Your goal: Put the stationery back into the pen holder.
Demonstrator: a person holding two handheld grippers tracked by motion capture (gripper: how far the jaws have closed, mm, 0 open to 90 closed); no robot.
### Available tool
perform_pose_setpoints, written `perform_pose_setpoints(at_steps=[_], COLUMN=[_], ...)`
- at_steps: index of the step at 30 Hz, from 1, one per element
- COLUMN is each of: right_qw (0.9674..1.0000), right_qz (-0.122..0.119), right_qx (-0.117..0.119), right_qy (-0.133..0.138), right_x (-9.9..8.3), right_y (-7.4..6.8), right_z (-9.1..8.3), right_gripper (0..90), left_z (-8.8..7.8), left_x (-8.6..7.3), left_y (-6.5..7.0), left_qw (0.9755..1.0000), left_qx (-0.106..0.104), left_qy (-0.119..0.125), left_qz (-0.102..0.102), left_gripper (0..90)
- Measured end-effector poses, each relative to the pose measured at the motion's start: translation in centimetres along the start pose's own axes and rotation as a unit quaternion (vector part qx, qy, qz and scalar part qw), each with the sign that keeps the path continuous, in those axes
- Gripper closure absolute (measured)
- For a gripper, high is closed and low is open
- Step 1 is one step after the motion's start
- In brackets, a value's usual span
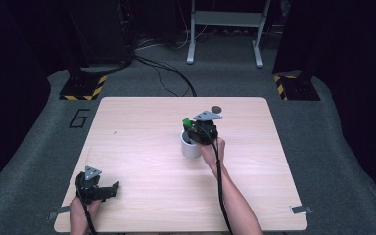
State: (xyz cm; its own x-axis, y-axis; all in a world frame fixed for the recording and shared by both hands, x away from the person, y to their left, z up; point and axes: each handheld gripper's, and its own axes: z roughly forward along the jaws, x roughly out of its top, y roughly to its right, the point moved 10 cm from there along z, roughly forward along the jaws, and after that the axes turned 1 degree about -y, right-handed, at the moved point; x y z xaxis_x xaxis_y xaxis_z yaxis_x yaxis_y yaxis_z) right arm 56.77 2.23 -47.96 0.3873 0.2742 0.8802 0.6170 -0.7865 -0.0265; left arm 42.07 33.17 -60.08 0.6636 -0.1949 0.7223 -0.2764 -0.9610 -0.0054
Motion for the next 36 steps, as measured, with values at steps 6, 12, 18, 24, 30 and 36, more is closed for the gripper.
perform_pose_setpoints(at_steps=[6,12,18,24,30,36], right_qw=[0.9997,0.9991,0.9991,0.999,0.9988,0.9984], right_qz=[0.004,-0.003,0.0,0.006,0.009,0.005], right_qx=[-0.009,-0.01,-0.01,-0.004,-0.004,-0.023], right_qy=[-0.023,-0.04,-0.041,-0.044,-0.048,-0.052], right_x=[-1.5,-2.1,-1.8,-1.7,-1.9,-2.5], right_y=[0.0,-0.3,-0.1,0.3,1.2,2.1], right_z=[0.1,0.0,-0.9,-2.5,-5.0,-8.0], right_gripper=[66.9,61.5,47.1,29.3,15.6,9.8], left_z=[0.0,0.0,0.0,0.0,0.0,0.0], left_x=[0.0,0.0,0.0,0.0,0.0,0.0], left_y=[0.0,0.0,0.0,0.0,0.0,0.0], left_qw=[1.0,1.0,1.0,1.0,1.0,1.0], left_qx=[0.0,0.0,0.0,0.0,0.0,0.0], left_qy=[0.001,0.001,0.001,0.001,0.001,0.001], left_qz=[0.0,0.0,0.0,0.0,0.0,0.001], left_gripper=[1.5,1.5,1.5,1.5,1.5,1.5])
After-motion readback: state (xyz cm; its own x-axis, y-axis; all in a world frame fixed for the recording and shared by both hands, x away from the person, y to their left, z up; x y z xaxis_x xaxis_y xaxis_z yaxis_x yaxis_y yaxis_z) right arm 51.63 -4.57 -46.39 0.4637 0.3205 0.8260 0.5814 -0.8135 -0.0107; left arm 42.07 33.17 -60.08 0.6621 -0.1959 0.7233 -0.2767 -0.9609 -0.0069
